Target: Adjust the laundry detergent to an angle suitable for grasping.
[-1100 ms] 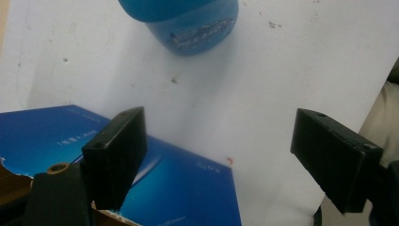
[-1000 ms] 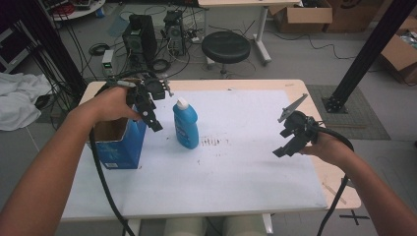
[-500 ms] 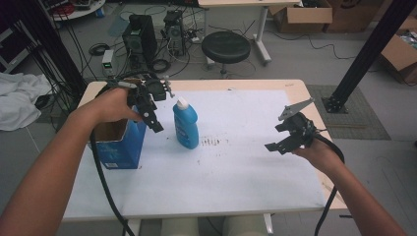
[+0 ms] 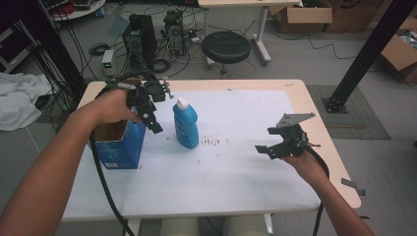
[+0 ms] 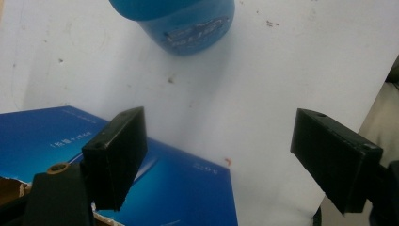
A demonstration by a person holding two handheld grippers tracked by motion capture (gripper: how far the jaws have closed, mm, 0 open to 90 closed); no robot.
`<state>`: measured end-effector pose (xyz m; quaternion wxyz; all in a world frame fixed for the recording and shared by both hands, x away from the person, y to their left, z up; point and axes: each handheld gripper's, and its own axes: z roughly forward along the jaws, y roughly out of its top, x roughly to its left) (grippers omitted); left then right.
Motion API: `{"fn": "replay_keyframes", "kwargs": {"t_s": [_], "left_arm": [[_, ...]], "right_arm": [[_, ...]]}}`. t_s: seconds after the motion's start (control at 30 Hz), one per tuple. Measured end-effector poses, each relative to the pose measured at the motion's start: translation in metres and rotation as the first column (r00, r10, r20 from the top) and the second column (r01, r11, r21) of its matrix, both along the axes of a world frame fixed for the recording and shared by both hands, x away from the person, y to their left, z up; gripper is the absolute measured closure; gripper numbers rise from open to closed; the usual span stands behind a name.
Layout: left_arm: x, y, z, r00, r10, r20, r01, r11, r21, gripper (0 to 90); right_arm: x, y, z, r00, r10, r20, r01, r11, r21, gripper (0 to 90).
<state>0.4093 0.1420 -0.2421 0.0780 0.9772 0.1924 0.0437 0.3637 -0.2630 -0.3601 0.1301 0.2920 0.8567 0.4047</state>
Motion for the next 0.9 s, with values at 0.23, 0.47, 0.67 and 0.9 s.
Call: {"fn": "replay_keyframes", "kwargs": {"t_s": [0.23,0.47,0.67,0.9], "left_arm": [[0.0,0.002,0.0,1.0,0.004,-0.002,-0.004,1.0,0.001,19.9],[-0.001,0.006,0.001,0.9999,0.013,0.003,-0.013,0.9999,-0.004,19.9],[0.0,0.007,0.0,0.9998,0.018,-0.002,-0.018,0.9998,0.001,19.9],[0.0,0.005,0.0,0.9999,0.013,-0.003,-0.013,0.9999,0.0,19.9]], "right_arm": [[-0.007,0.006,-0.013,0.9973,-0.038,0.064,0.033,0.997,0.074,15.2],[-0.012,0.012,-0.019,0.9916,-0.063,0.113,0.051,0.993,0.109,15.2],[-0.018,0.026,-0.025,0.9845,-0.085,0.154,0.06,0.985,0.163,15.1],[-0.022,0.044,-0.027,0.9698,-0.125,0.209,0.086,0.979,0.185,15.0]]}}
